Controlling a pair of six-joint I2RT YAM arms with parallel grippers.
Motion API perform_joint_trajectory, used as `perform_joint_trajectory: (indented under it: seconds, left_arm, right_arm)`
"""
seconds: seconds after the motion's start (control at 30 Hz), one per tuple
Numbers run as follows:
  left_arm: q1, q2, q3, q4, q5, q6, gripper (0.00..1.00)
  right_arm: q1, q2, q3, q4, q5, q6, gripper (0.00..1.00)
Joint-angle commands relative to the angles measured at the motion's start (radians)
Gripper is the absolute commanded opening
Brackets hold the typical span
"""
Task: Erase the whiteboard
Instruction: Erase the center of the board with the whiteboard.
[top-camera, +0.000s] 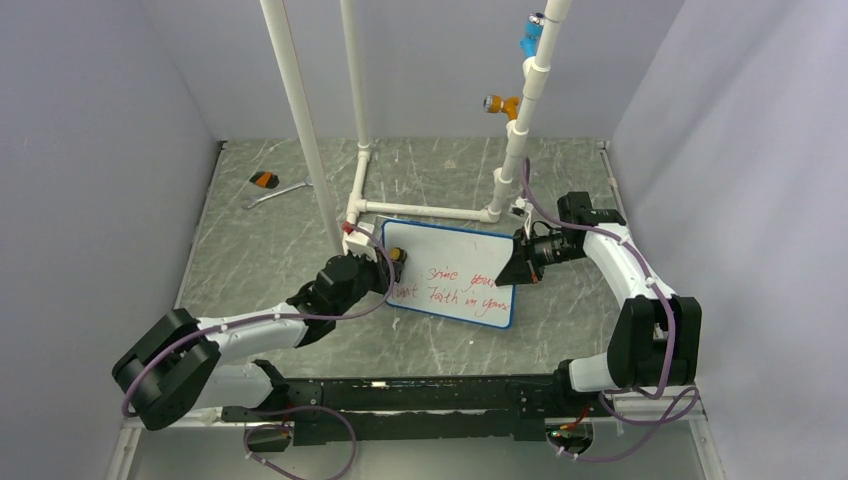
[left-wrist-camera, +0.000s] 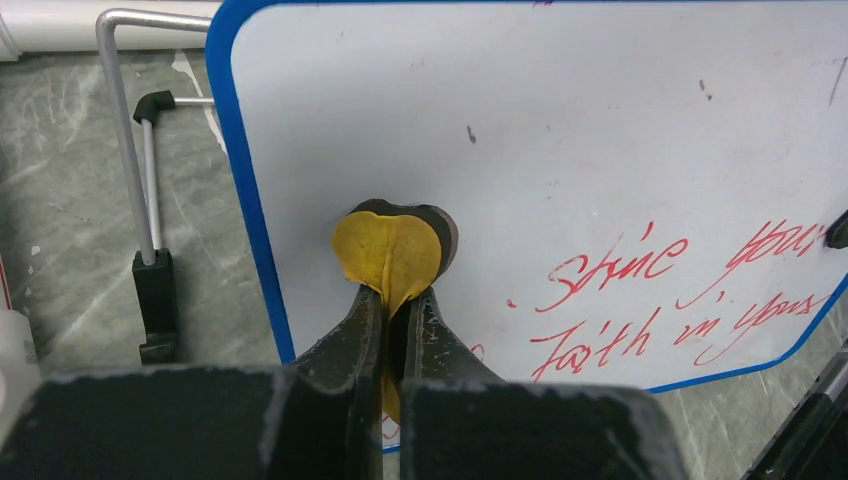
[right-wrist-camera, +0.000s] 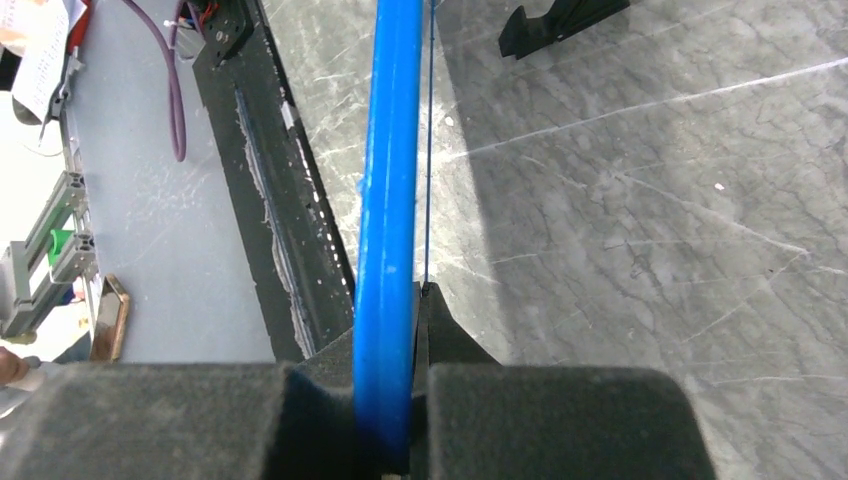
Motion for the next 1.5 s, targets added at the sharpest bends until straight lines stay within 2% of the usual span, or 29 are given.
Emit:
perform_joint_trajectory:
  seconds: [0.0,0.37,0.5,0.77,0.9,1.17,1.47]
  left_arm:
    - [0.01,-0.037,-0.001,-0.006,0.03,0.005,0.0]
    - [-0.13,0.045,0.03,0.03,-0.029,0.043,0.0]
    - [-0.123,0.022,0.008,0.039,-0.067,0.06,0.0]
    - [-0.006,-0.1,-0.043,0.012,-0.014,0.049,0.0]
    - [0.016,-0.124,-0.058,-0.001,0.001,0.051,0.0]
    - [0.001,-0.134,-0.072,0.035,0.049,0.066,0.0]
    - [-0.101,-0.108,-0.06,0.053,-0.01,0.126,0.0]
  right_arm:
    - [0.007,-0.036,0.006,-0.025,-0.066,-0.032,0.0]
    - [0.007,-0.028,0.009,-0.024,-0.064,-0.03,0.0]
    - [0.007,-0.025,0.009,-0.026,-0.064,-0.032,0.0]
    - [0.007,-0.026,0.011,-0.03,-0.065,-0.036,0.0]
    - [0.006,-0.028,0.009,-0.029,-0.066,-0.037,0.0]
    - [0.007,-0.028,0.01,-0.029,-0.065,-0.038,0.0]
    - [0.007,-0.026,0.011,-0.028,-0.064,-0.037,0.0]
